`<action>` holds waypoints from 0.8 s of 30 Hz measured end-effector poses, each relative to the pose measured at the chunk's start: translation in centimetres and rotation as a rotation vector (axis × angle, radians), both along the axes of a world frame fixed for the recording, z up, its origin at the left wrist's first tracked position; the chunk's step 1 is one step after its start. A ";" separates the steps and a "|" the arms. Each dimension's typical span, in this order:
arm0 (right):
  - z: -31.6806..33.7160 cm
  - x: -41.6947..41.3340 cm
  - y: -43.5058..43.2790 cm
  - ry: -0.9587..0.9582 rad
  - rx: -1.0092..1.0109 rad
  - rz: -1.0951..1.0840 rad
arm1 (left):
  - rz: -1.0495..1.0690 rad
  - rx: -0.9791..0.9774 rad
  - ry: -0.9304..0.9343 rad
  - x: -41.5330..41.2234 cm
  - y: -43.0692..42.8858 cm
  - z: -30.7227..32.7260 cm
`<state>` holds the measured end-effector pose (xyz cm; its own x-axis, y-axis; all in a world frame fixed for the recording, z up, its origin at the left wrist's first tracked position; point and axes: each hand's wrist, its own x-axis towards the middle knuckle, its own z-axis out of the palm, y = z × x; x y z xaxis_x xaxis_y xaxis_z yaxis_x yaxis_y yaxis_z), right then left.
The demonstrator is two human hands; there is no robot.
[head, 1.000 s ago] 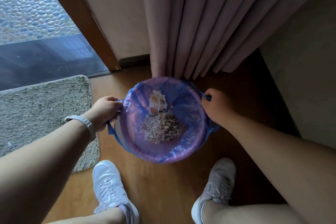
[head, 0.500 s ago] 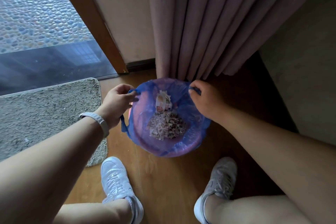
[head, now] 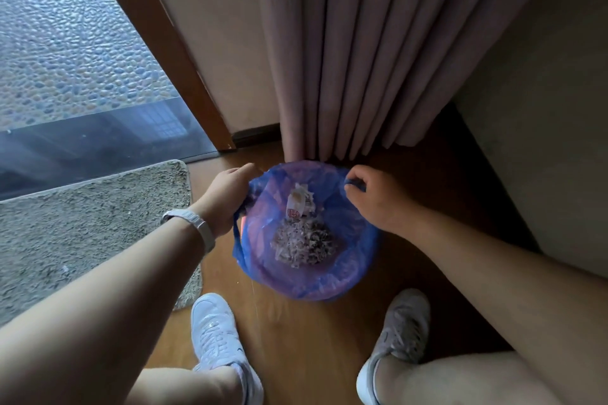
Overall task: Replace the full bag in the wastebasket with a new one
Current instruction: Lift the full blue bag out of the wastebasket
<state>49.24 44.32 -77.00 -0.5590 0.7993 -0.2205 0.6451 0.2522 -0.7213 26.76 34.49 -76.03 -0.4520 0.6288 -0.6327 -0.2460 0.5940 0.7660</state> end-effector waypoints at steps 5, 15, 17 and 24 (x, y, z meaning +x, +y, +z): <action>-1.7 -0.9 0.5 -0.075 0.014 0.055 | -0.324 -0.159 0.692 -0.7 2.0 -3.3; -3.8 -4.6 5.7 -0.293 0.239 -0.099 | -0.387 -0.210 0.836 -2.2 6.2 -7.4; -4.2 -5.4 6.5 -0.408 0.242 -0.032 | -0.385 -0.197 0.805 -2.7 6.6 -7.8; -5.7 -4.9 6.4 -0.439 0.166 -0.168 | -0.292 -0.058 0.745 -3.1 6.5 -8.4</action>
<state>44.30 50.73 -82.67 -0.3023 0.9146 -0.2687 0.9205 0.2069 -0.3314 23.68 40.99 -84.47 -0.5907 0.7622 -0.2648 0.4897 0.5995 0.6331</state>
